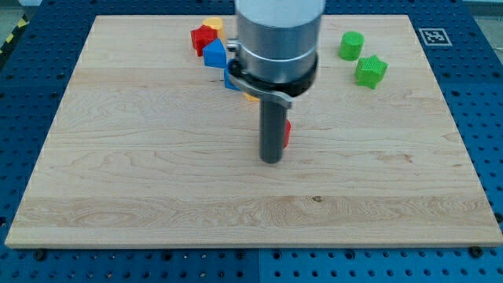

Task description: Move the red circle towards center

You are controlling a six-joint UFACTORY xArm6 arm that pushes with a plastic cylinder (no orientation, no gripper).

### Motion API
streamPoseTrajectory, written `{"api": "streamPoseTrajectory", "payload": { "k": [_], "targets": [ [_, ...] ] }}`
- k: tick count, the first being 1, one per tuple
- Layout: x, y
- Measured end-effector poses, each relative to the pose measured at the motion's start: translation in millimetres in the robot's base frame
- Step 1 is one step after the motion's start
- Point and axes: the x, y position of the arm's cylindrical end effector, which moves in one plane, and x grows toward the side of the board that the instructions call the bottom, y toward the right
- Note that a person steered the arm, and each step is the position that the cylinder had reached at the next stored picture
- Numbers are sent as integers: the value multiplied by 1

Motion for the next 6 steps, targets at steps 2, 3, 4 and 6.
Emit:
{"api": "streamPoseTrajectory", "payload": {
  "k": [2, 3, 4, 6],
  "targets": [
    [-20, 81],
    [-21, 8],
    [-26, -83],
    [3, -125]
  ]
}}
